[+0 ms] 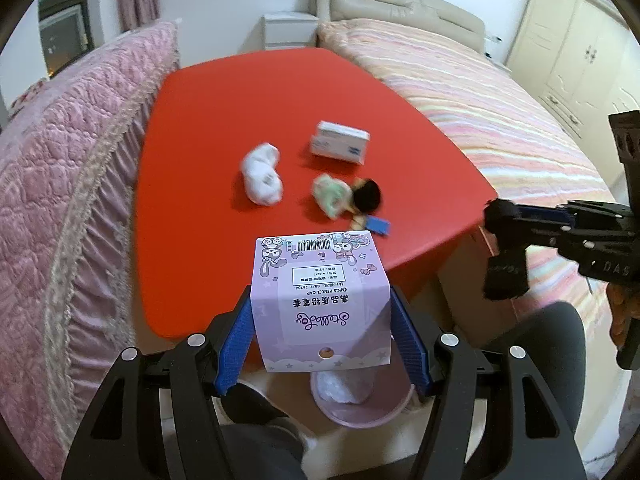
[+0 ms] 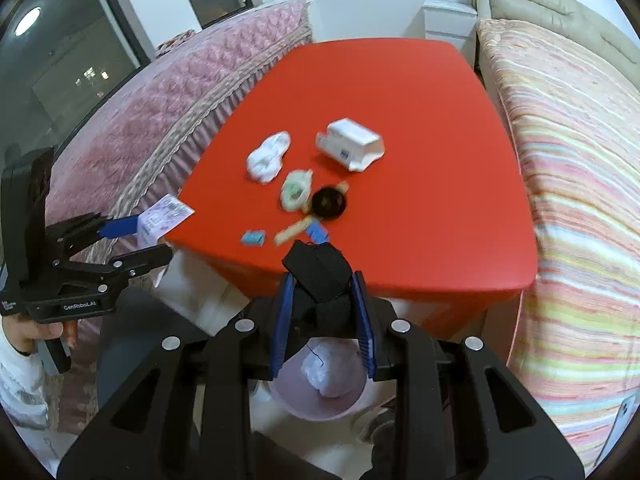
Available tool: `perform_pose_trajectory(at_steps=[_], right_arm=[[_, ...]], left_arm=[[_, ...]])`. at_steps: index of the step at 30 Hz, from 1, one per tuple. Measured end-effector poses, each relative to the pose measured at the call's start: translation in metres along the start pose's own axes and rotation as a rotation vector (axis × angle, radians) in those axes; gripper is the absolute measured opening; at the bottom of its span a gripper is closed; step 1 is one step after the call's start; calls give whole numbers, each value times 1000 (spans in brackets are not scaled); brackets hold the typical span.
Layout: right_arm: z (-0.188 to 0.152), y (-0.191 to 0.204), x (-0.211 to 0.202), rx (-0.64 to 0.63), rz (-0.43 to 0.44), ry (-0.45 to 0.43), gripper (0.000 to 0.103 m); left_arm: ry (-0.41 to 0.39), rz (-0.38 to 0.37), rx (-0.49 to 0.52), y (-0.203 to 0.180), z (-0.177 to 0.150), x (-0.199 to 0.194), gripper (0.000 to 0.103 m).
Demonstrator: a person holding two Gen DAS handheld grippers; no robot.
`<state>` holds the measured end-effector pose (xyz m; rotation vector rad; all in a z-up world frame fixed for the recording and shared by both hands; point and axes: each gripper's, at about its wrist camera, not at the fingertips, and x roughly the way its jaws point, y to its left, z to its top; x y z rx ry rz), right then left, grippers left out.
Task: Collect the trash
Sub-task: 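Carry the card and black item to the pink bin while both grippers open to drop them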
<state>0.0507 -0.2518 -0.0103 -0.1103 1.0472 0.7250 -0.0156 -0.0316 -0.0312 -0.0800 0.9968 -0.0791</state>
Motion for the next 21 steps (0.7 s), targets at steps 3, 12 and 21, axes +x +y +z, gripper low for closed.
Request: perform_pose_trajectory(at_steps=[3, 12, 21], right_arm=[[-21, 6, 2, -1, 6, 20, 29], [-58, 15, 13, 8, 26, 77, 29], [-66, 18, 18, 9, 63, 105, 37]], left_arm=[[12, -28, 10, -8, -14, 0, 63], [69, -73, 23, -21, -42, 12, 63], [97, -115, 15, -26, -48, 17, 67]])
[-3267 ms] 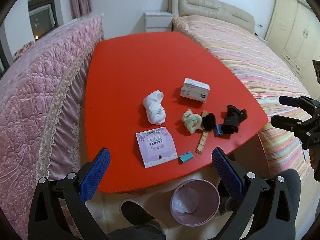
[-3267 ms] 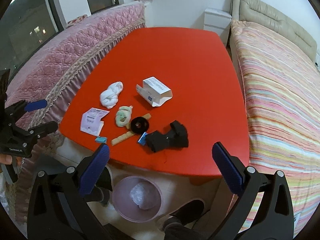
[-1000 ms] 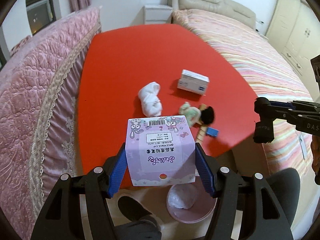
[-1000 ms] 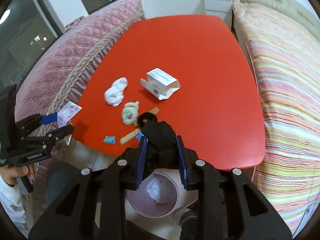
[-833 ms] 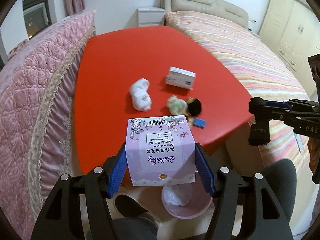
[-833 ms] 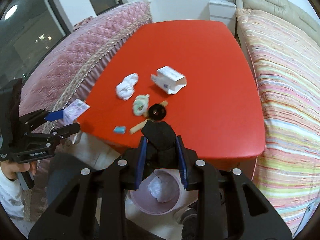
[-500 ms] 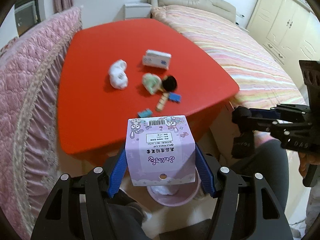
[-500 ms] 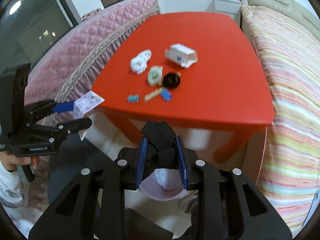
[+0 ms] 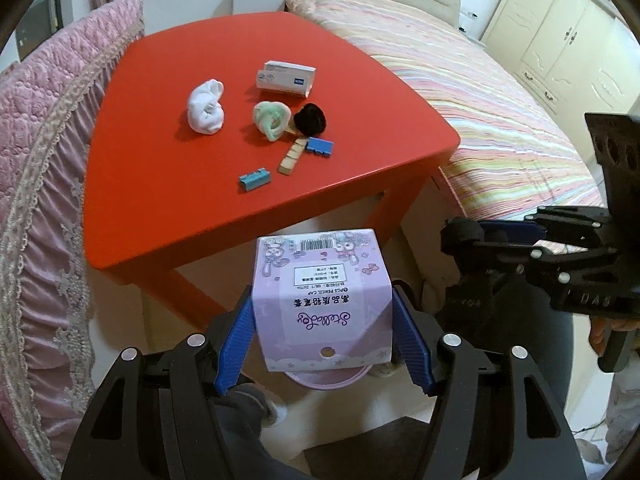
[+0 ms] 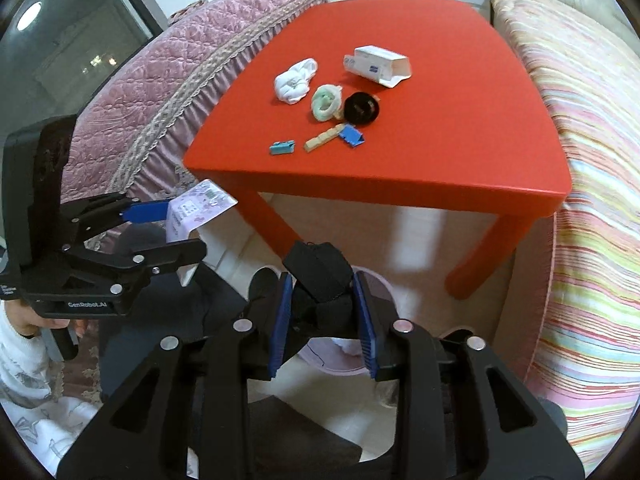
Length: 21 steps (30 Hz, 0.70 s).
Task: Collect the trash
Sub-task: 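Carry the card and black item to the pink bin while both grippers open to drop them, then grasp the white sock with the left gripper while the right gripper grasps the white box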
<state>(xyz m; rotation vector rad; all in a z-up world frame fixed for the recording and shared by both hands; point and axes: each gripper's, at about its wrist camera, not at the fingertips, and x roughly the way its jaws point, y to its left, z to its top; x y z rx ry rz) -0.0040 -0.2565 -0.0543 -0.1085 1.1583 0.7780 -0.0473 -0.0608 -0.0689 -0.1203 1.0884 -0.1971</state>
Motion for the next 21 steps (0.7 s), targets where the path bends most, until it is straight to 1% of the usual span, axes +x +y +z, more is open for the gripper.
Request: perform_pose_trajectory(at_steps=[1, 2, 4, 8, 11, 16, 21], right_arm=[[0, -1, 1, 3, -2, 0, 52], [0, -2, 1, 6, -3, -4, 72], [0, -4, 0, 15, -7, -14, 84], [0, -10, -2, 40, -19, -17, 94], [0, -12, -2, 49, -25, -21, 97], [1, -11, -1, 48, -31, -13, 99], [2, -8, 0, 42, -28, -13, 99]], left_arm=[[-1, -2, -1, -1, 0, 0, 81], [-8, -10, -2, -1, 0, 0, 89], [-13, -11, -3, -1, 1, 0, 90], [-11, 9, -28, 4, 2, 1, 94], [-14, 25, -32, 8, 2, -1, 95], [-13, 47, -39, 12, 2, -1, 95], [-17, 48, -44, 15, 1, -3, 95]])
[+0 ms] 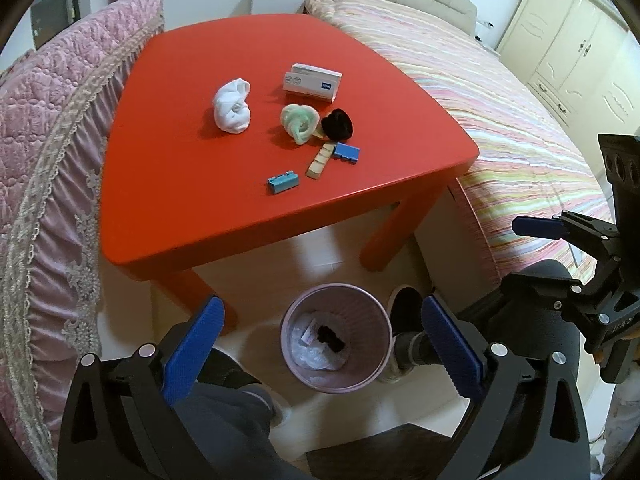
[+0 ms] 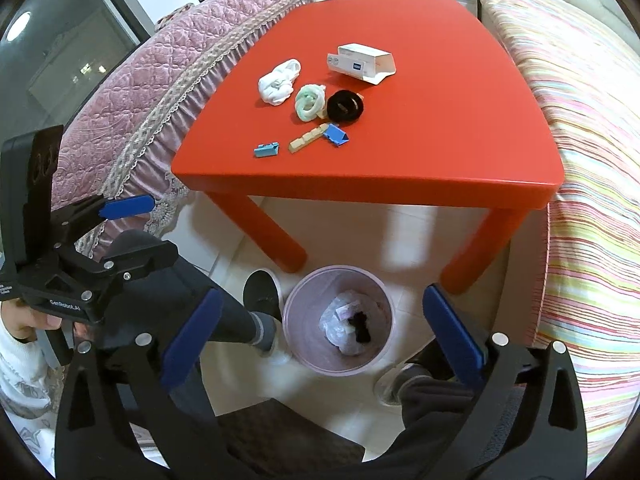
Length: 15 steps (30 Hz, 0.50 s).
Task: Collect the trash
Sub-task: 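Grasp the white sock with the left gripper while the right gripper grasps the white box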
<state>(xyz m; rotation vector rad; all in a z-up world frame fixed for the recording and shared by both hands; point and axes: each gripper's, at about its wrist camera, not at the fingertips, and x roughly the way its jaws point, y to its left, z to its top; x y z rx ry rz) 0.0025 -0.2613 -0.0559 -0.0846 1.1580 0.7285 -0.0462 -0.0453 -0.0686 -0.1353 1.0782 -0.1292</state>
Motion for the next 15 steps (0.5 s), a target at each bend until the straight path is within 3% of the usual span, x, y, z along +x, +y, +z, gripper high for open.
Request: perform_pose_trajectory(at_steps=[15], right_arm=[[17, 3, -9, -19, -7, -25, 99]], left_arm=[[-29, 0, -34, 14, 12, -12, 95]])
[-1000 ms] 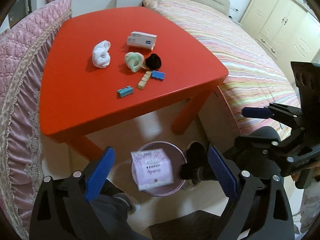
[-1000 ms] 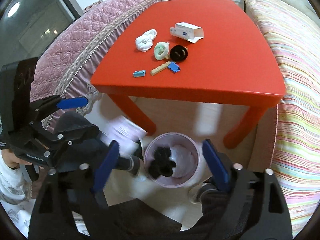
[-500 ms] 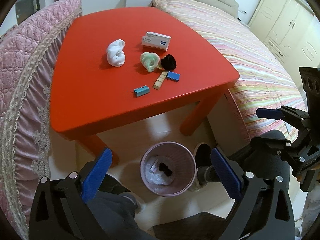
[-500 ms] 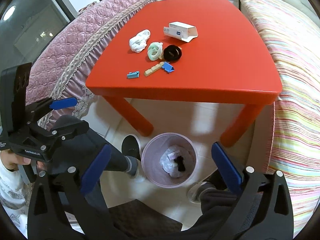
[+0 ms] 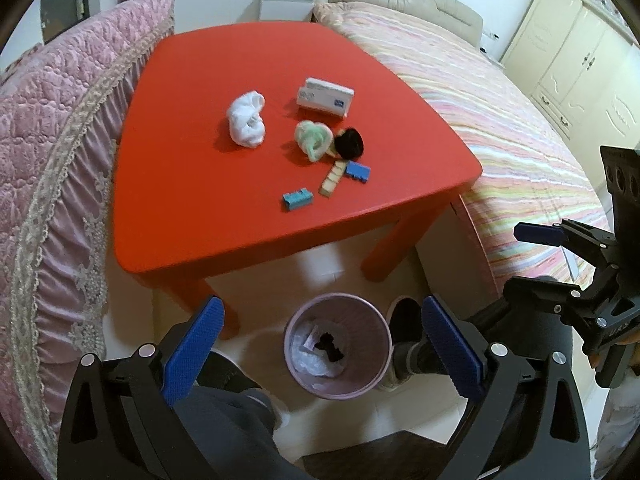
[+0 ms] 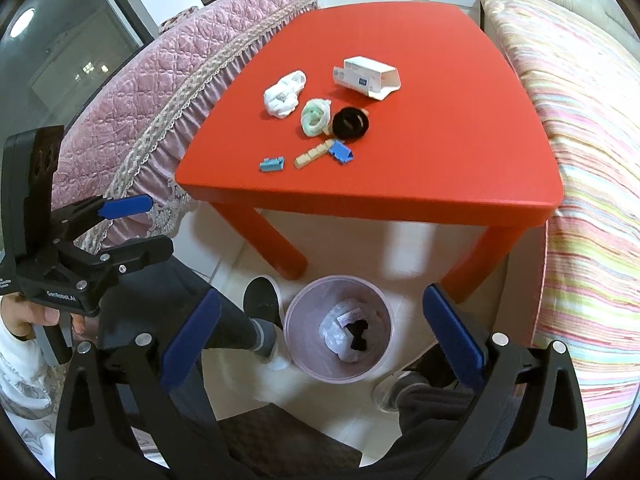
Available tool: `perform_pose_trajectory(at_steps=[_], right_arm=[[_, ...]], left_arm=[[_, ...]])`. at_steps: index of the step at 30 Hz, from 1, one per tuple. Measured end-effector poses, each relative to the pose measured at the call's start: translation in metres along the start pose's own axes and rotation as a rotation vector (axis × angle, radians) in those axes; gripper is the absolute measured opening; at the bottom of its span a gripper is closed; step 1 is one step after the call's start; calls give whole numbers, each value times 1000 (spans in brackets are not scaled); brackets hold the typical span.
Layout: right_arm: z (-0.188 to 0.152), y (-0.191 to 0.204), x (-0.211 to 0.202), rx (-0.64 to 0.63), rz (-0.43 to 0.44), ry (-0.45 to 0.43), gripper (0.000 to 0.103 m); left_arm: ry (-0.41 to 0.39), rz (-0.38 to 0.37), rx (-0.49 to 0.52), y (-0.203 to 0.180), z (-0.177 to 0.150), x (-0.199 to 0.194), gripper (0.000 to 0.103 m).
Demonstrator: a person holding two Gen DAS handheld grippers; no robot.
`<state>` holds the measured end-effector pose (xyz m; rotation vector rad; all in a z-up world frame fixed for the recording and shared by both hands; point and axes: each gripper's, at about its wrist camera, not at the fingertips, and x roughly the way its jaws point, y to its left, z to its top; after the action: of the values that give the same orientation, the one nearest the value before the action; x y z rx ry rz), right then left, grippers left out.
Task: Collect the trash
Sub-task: 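Grasp the white sock with the left gripper while the right gripper grasps the white box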
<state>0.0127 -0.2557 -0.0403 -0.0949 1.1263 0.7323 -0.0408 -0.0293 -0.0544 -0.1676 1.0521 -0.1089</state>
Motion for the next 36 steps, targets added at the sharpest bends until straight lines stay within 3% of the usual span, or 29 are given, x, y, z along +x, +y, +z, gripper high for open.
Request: perform_pose_trajectory(at_steps=[7, 17, 28, 36], right_arm=[[37, -3, -8, -29, -4, -29, 99], [127, -13, 2, -117, -51, -37, 99], [215, -11, 78, -311, -113, 119, 99], [237, -14, 138, -392, -104, 247, 99]], left_arm=[[-31, 7, -17, 16, 29, -7, 95], [-52, 18, -25, 41, 98, -5, 95], [75, 30, -64, 64, 162, 52, 95], [194, 31, -114, 79, 183, 105, 95]])
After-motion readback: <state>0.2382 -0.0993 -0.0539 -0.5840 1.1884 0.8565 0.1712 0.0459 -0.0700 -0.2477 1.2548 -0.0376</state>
